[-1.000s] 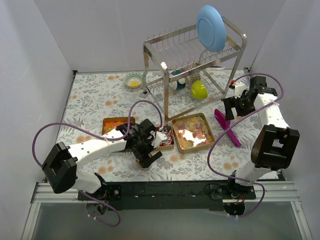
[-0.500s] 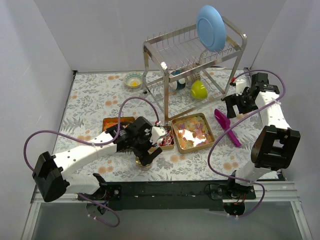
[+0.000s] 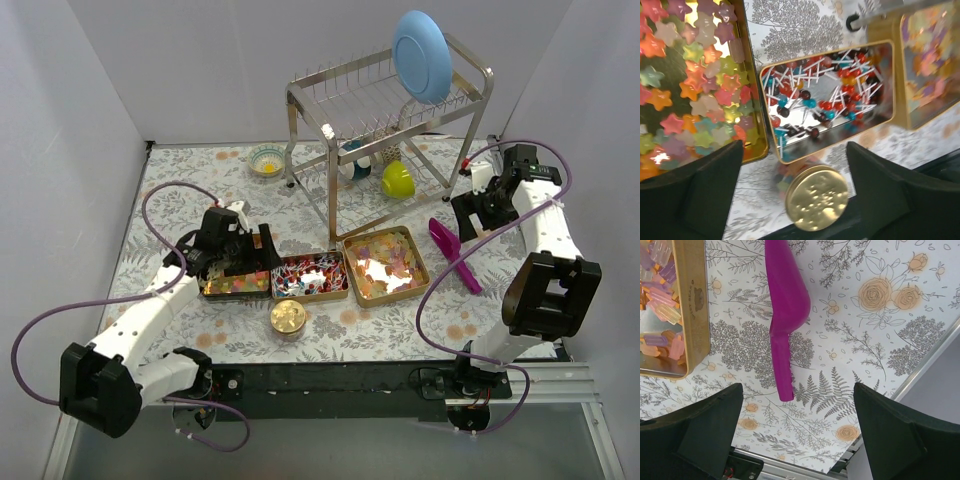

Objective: Pack the candies
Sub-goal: Move the packing bottle to the center of the board.

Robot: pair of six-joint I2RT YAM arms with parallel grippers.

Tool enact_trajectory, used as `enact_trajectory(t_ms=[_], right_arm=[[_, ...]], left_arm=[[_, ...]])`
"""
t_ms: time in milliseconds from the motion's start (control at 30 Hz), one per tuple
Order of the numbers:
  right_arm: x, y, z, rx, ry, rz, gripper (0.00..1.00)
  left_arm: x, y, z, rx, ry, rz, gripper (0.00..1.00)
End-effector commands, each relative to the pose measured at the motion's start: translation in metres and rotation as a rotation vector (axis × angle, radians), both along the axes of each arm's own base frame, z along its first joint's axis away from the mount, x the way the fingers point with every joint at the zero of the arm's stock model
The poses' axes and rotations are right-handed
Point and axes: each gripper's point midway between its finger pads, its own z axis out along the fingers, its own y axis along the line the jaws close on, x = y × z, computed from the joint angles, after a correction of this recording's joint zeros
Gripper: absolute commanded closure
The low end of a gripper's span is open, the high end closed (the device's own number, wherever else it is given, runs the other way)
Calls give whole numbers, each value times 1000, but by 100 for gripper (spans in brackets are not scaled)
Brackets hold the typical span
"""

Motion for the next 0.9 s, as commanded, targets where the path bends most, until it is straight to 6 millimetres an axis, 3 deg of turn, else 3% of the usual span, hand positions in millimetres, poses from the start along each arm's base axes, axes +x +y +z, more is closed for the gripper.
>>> enact_trajectory(t_ms=[0,33,67,200,367,533,867], right_arm=[[2,-5,21,-35,2,26,2],[4,-6,23,-39,4,34,2],[10,-8,33,-49,-18,36,2],[17,-8,42,-41,-3,38,3],[17,-4,53,-25,-18,44,3],[15,-8,52,-45,1,38,3],[25,0,55,-16,-6,31,3]], left_arm=[[3,0,4,-244,108,203,27],[4,11,-2,-261,137,269,33],[-5,18,-15,-252,190,311,47],[-29,25,-30,-315,300,388,76],[-55,20,-52,-351,419,412,99],[-86,15,-87,-365,565,415,100],[-95,-9,-97,-449,593,330,100]])
